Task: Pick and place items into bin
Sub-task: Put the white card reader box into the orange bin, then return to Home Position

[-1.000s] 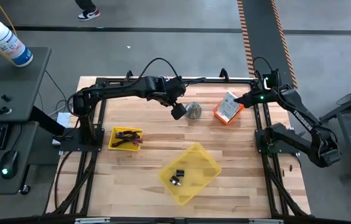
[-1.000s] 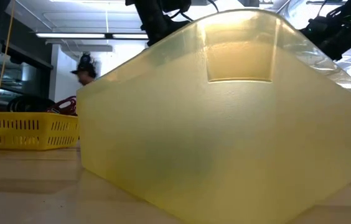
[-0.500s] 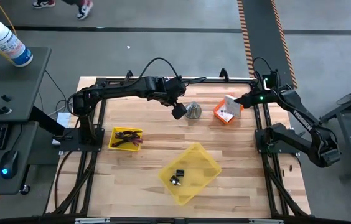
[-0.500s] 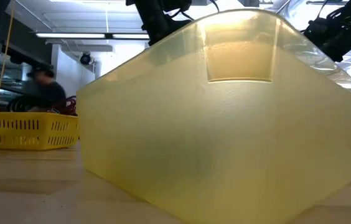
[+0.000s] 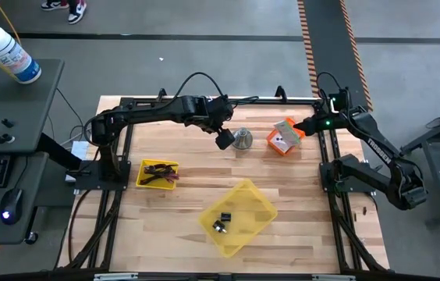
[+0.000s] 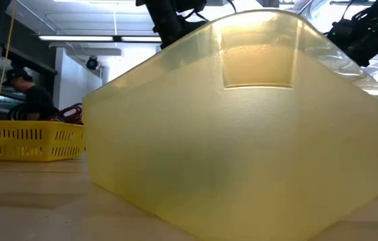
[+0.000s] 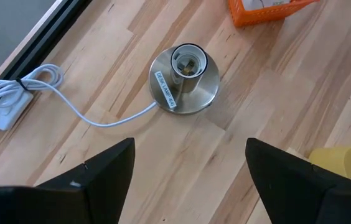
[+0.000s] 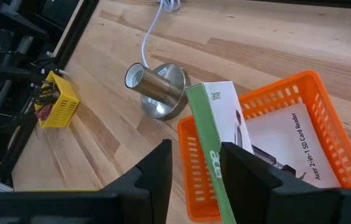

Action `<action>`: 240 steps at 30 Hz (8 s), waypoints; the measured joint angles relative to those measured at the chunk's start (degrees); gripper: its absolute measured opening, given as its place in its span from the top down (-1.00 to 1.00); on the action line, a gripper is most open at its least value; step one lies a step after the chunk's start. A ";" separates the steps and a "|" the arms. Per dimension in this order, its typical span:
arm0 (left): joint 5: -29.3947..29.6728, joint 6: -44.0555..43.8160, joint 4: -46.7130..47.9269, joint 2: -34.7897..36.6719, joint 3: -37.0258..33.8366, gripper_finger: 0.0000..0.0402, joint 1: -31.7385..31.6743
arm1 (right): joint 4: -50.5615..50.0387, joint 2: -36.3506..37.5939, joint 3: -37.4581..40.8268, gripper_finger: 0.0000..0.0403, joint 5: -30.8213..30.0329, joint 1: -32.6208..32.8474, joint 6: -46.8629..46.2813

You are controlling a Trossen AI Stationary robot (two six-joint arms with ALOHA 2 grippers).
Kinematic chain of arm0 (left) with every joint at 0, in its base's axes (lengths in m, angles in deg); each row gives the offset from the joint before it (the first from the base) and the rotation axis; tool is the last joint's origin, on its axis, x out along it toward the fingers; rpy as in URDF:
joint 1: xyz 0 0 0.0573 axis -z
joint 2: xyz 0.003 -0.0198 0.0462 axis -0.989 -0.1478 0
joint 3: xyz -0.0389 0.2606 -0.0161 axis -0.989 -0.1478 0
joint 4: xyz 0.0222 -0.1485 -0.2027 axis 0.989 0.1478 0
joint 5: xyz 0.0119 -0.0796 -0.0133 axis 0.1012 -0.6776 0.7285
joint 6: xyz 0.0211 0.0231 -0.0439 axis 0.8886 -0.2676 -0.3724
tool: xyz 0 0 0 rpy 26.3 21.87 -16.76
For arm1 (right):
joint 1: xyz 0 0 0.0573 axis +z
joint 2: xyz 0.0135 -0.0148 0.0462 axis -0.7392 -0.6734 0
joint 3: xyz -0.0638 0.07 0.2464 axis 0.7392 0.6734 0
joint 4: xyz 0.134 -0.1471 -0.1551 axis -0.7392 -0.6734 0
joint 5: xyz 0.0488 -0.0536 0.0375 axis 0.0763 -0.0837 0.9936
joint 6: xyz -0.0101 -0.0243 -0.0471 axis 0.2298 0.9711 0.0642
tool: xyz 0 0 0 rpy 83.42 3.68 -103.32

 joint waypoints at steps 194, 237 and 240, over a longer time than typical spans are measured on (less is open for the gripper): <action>2.99 0.22 -8.98 -0.04 0.00 -0.46 0.00 | -2.22 17.31 9.70 0.27 -43.51 35.10 -77.71; -2.83 0.70 -6.79 -0.04 0.00 -0.15 0.04 | 10.07 26.65 14.82 0.88 -36.67 35.10 -60.22; -5.52 1.93 -6.18 -0.04 0.00 0.05 0.04 | 8.76 31.10 14.82 0.93 -35.39 35.11 -55.71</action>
